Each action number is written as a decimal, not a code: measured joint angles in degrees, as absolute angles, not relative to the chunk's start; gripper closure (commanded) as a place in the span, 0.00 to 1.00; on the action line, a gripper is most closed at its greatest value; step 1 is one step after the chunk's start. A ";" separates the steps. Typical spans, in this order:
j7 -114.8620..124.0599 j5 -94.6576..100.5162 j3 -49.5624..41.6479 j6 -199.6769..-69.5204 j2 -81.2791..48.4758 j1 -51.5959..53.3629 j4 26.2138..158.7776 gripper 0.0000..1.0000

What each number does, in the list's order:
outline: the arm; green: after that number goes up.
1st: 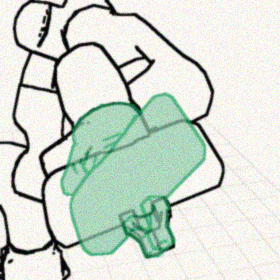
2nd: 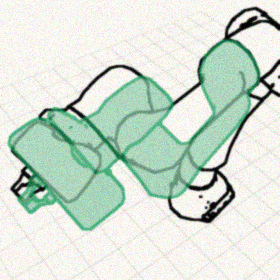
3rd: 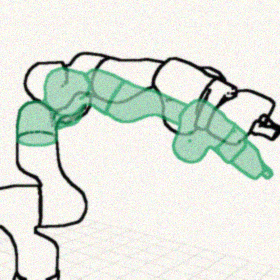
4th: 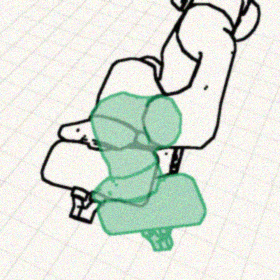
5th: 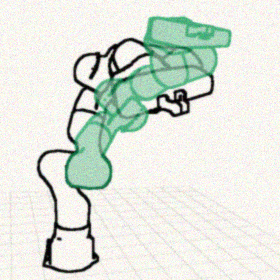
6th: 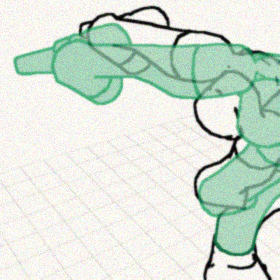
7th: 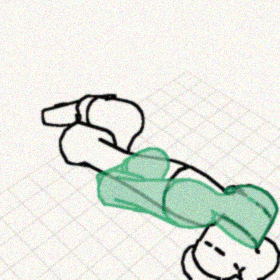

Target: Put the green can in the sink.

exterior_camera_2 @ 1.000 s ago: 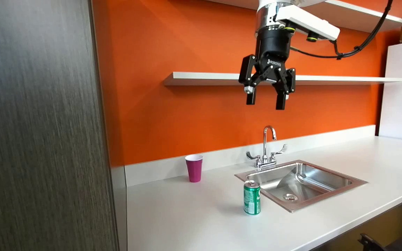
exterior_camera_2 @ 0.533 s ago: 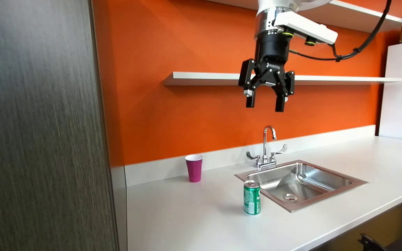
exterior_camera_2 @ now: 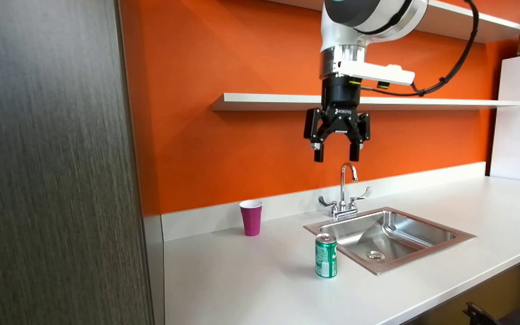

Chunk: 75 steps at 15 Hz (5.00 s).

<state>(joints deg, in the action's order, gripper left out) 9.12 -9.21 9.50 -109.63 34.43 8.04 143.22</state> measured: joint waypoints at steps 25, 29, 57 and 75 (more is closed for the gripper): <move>9.71 -6.58 6.36 -139.41 3.99 6.57 146.52 0.00; 10.43 -6.37 5.24 -141.95 0.99 6.53 146.09 0.00; 13.54 -5.91 2.27 -144.53 -6.76 6.50 141.32 0.61; 10.87 -9.97 -2.59 -135.71 8.51 1.41 140.00 0.61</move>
